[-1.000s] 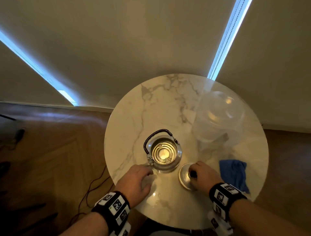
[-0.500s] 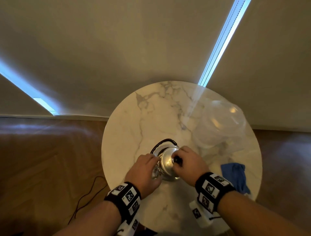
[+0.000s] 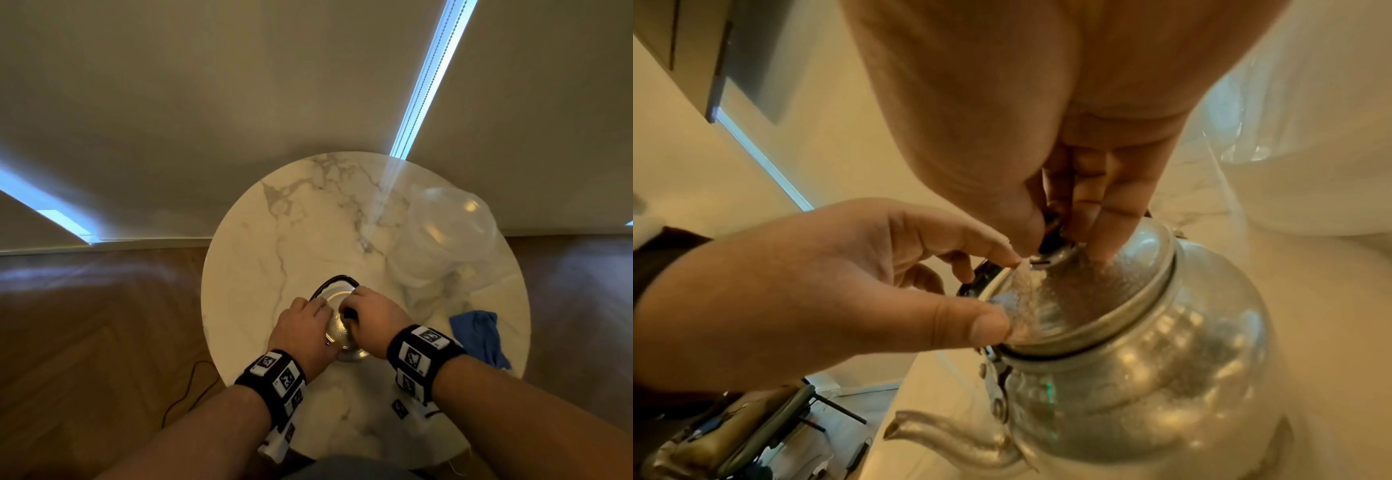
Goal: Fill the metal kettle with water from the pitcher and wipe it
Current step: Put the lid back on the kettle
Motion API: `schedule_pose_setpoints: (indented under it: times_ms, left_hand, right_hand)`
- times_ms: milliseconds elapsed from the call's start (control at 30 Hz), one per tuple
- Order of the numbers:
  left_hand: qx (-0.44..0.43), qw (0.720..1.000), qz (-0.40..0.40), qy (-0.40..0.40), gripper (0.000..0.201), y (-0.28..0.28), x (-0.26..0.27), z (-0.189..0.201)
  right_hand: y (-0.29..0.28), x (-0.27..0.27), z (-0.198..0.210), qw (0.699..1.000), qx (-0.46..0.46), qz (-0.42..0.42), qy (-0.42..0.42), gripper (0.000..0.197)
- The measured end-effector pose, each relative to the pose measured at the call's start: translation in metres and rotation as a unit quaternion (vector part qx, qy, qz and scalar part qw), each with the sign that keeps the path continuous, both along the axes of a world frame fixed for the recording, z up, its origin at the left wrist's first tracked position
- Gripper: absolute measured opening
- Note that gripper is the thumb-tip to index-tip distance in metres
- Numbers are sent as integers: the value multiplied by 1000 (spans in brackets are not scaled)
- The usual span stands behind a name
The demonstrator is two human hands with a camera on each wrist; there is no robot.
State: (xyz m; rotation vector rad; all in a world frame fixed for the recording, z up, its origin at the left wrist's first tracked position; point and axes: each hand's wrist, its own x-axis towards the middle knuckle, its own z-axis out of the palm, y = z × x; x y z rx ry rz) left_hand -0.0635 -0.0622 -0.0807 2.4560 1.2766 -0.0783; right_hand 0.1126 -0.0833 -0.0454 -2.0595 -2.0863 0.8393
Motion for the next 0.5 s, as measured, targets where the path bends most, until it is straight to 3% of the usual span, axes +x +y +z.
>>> schedule_pose_setpoints:
  times_ms: [367, 500]
  left_hand:
    - [37, 997, -23, 65, 54, 2, 7, 6]
    - [54, 993, -35, 100, 46, 4, 14, 13]
  right_hand:
    - [-6, -1, -5, 999, 4, -22, 23, 22]
    - [-7, -3, -7, 1000, 10, -7, 2, 19]
